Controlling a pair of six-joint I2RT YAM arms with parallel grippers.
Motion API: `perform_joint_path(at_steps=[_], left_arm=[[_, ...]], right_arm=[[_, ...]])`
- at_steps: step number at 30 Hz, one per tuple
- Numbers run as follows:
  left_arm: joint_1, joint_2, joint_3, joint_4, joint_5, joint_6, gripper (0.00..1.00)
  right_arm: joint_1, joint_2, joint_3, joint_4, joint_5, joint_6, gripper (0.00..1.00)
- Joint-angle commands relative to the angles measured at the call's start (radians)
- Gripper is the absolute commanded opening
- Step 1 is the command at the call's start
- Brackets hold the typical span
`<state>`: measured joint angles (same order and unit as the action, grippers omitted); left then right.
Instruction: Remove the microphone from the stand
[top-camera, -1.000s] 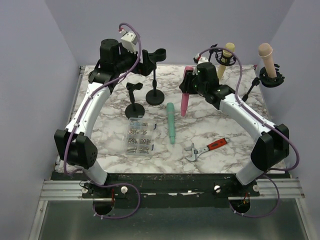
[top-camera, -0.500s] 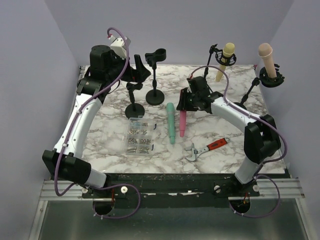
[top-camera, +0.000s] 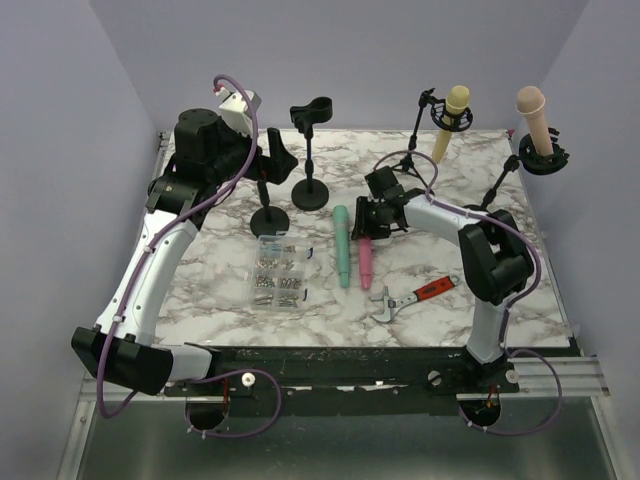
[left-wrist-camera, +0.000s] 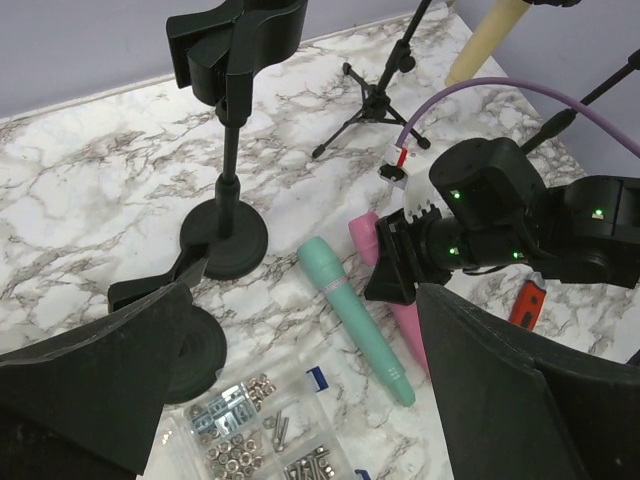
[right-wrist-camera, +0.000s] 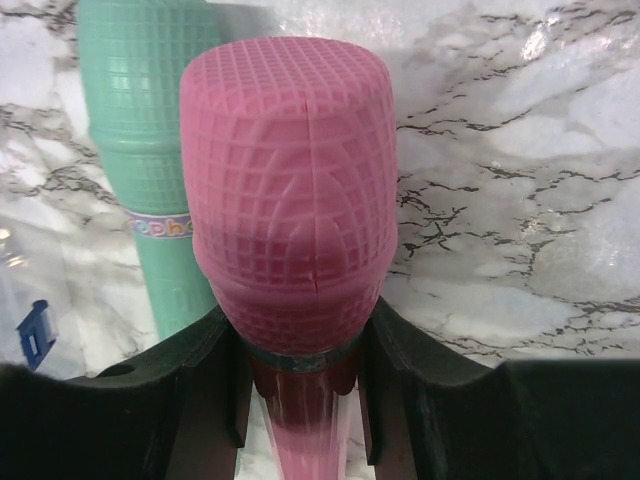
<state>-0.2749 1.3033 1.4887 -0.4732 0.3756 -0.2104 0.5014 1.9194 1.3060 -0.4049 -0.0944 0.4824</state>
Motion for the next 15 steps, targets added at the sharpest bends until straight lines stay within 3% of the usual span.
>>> perform_joint_path(at_steps=[1,13,15], left_arm=[[-0.007,-0.030,-0.008,0.015,-0.033,0.023,0.99],[-0.009,-0.047,-0.024,0.026,-0.032,0.026,0.99],[-0.009,-0.047,-0.025,0.028,-0.030,0.025,0.99]], right_arm=[[-0.006,0.050,0.034,0.011,0.002,0.011,0.02],[-0.007,0.111,0.043,0.023,0.050,0.023,0.06],[-0.006,0.105,0.032,0.027,0.063,0.025,0.13]])
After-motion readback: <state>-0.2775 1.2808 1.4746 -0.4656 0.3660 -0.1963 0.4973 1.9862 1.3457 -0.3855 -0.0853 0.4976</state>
